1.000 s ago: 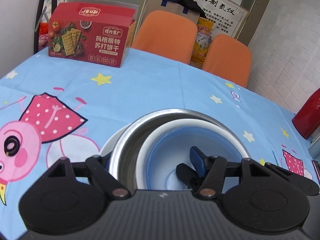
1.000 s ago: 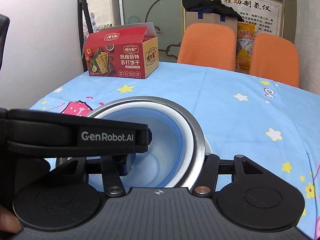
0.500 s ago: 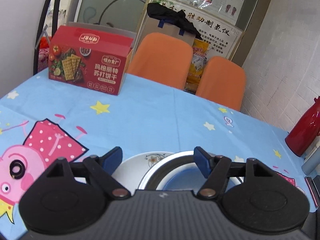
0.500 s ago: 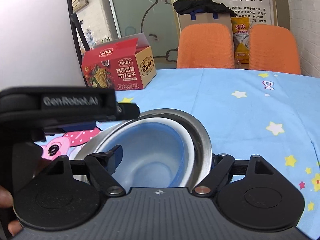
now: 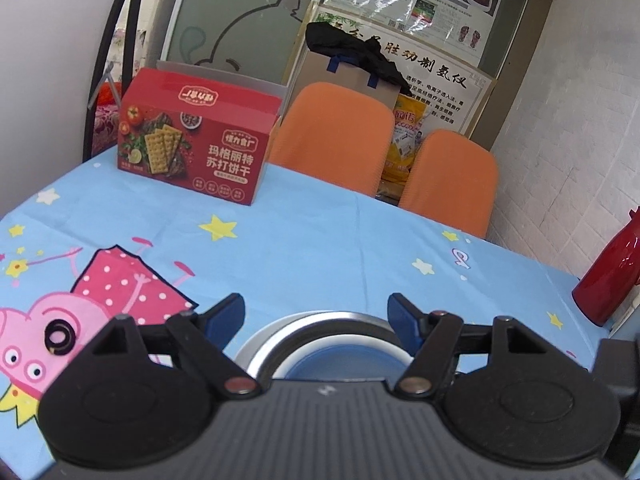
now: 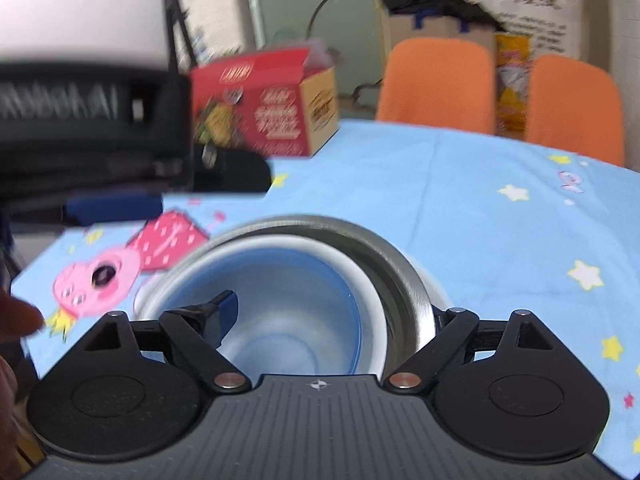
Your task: Organize plates and bowls
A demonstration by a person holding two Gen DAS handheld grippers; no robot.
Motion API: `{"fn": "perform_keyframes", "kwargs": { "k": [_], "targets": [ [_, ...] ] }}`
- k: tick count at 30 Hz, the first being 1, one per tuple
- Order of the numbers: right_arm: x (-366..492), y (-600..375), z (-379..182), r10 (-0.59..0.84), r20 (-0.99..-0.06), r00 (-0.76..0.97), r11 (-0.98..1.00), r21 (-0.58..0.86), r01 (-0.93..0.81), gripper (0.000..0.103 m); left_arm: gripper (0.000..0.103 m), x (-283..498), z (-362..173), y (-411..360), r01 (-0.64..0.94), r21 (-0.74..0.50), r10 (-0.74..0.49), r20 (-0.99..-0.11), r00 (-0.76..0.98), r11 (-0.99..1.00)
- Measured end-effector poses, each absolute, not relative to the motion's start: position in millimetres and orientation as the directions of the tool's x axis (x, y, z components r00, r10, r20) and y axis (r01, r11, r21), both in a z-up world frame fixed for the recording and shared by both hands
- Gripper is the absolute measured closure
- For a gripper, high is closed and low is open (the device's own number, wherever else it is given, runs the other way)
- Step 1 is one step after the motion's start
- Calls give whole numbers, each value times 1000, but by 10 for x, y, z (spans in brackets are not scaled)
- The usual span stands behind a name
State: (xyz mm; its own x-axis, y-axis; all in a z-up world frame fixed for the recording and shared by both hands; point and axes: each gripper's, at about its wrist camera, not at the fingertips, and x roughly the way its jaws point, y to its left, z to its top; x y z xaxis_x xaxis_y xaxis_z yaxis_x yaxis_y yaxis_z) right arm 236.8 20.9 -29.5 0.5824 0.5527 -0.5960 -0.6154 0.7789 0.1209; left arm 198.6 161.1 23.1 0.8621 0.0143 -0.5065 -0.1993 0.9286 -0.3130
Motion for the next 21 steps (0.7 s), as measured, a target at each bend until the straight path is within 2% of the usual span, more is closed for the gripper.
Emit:
{"fn": "perform_keyframes", "kwargs": {
  "k": [4, 21],
  "targets": [
    [2410, 112, -209, 554, -538, 635, 811, 176, -558, 0, 32, 1955, 229, 1625, -204, -303, 24, -506, 862, 931],
    [2105, -309, -140, 456, -539, 708, 876, 134, -463, 0, 32, 1744, 181, 1518, -211, -306, 27, -511, 859, 928]
  ]
}}
